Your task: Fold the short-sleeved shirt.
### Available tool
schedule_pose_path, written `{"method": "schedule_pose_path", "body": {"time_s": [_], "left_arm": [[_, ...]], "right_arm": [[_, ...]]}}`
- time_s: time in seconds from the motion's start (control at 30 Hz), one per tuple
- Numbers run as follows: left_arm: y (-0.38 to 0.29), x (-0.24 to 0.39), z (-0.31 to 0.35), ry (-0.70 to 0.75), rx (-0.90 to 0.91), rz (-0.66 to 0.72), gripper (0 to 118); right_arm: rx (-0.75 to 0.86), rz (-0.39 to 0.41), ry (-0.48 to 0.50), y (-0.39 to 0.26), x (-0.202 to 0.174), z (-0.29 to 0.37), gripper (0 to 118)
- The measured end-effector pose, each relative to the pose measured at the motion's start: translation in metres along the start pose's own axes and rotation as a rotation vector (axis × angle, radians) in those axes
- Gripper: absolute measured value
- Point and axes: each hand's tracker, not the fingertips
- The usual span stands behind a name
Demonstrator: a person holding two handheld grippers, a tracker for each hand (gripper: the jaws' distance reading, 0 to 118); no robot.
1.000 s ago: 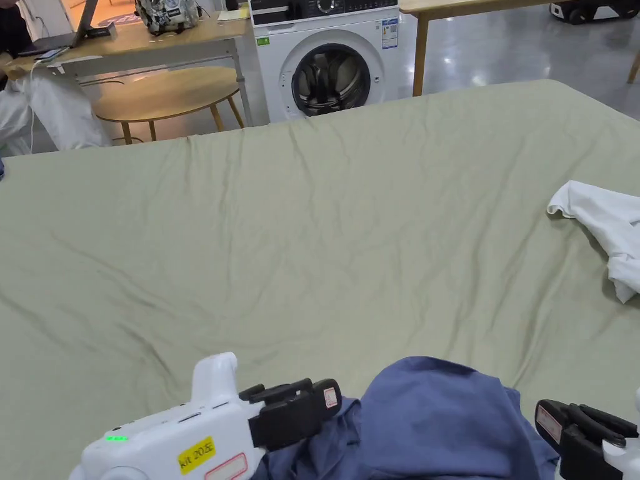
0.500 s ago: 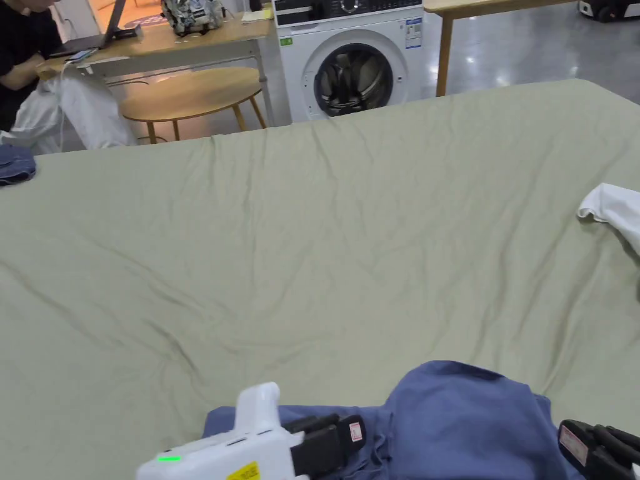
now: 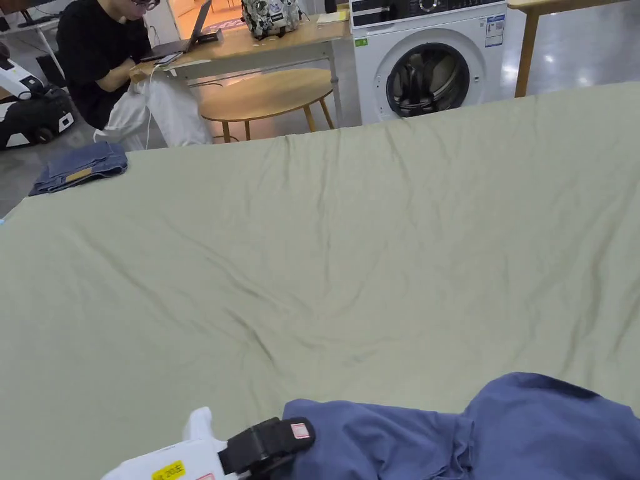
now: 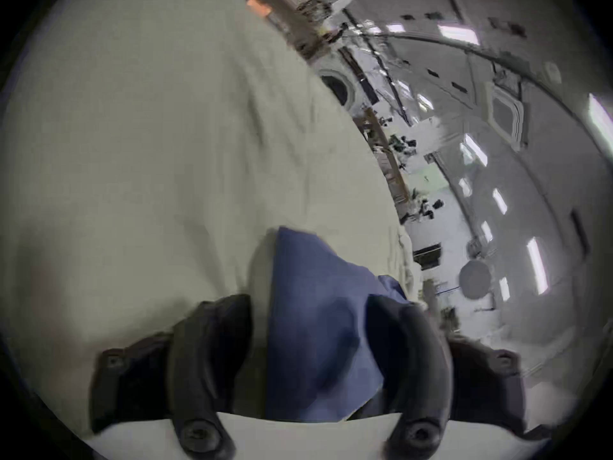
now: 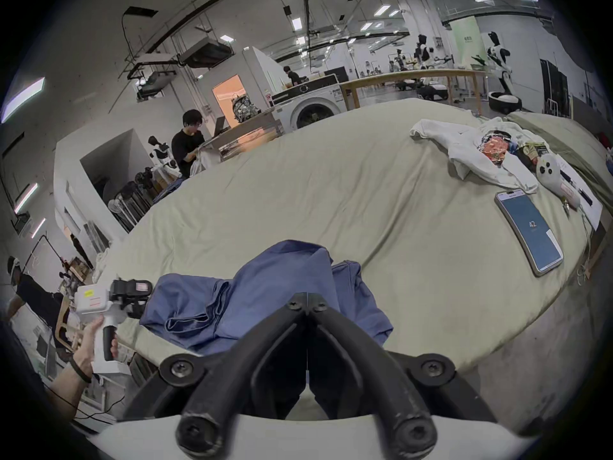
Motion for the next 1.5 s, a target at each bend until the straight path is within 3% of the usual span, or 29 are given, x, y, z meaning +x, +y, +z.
{"method": "schedule_pose_path", "body": {"time_s": [0.07,0.13,0.27,0.47,0.63,0.73,0.83,0.87,0.93,1.0,1.03,1.07,1.13,1.23,1.33,1.4,1.5], "left_arm": [[-0.005,0.002,-0.015,-0.059,0.001,0.068,11],[-0.018,0.019,-0.011,0.003,0.052,0.046,7],[-0.011,0.038,0.035,-0.064,0.155,0.008,4],[-0.001,0.146,0.082,0.187,0.229,-0.44,4],[-0.039,0.194,-0.007,0.06,0.052,-0.586,4],[-0.068,0.196,-0.089,0.125,-0.139,-0.635,4],[-0.085,0.19,-0.14,0.117,-0.21,-0.654,4],[-0.088,0.193,-0.148,0.13,-0.22,-0.648,17],[-0.089,0.2,-0.138,0.009,-0.213,-0.685,59],[-0.083,0.206,-0.121,-0.086,-0.156,-0.656,60],[-0.079,0.205,-0.116,-0.081,-0.149,-0.622,59],[-0.07,0.198,-0.111,-0.084,-0.148,-0.574,45],[-0.067,0.186,-0.11,-0.05,-0.12,-0.506,1],[-0.084,0.177,-0.135,0.027,-0.172,-0.553,0],[-0.105,0.161,-0.178,-0.024,-0.358,-0.512,0],[-0.109,0.154,-0.197,0.094,-0.36,-0.537,0],[-0.103,0.172,-0.177,0.011,-0.331,-0.468,0]], "right_arm": [[0.002,0.009,-0.007,0.001,-0.001,0.004,0],[0.008,0.011,-0.01,0.001,-0.001,0.006,0],[0.015,0.012,-0.013,0.003,0.001,0.008,0],[0.032,-0.013,0.004,0.007,0.009,0.007,0],[0.045,-0.057,0.015,0.004,0.009,0.01,0],[0.04,-0.047,0.009,0.0,0.008,0.015,0],[0.031,-0.038,-0.013,-0.005,0.013,0.02,0],[0.026,-0.041,-0.021,-0.008,0.016,0.021,0],[0.024,-0.049,-0.028,-0.012,0.023,0.023,0],[0.013,-0.076,-0.033,-0.015,0.031,0.022,0],[0.012,-0.088,-0.035,-0.017,0.035,0.021,0],[0.012,-0.104,-0.035,-0.018,0.038,0.019,0],[0.007,-0.127,-0.035,-0.018,0.041,0.018,0],[0.009,-0.128,-0.032,-0.018,0.037,0.017,0],[-0.023,-0.081,-0.015,-0.017,0.025,0.011,0],[-0.041,-0.063,0.009,-0.021,0.011,0.005,0],[-0.076,-0.027,0.057,-0.026,-0.01,-0.008,0]]}}
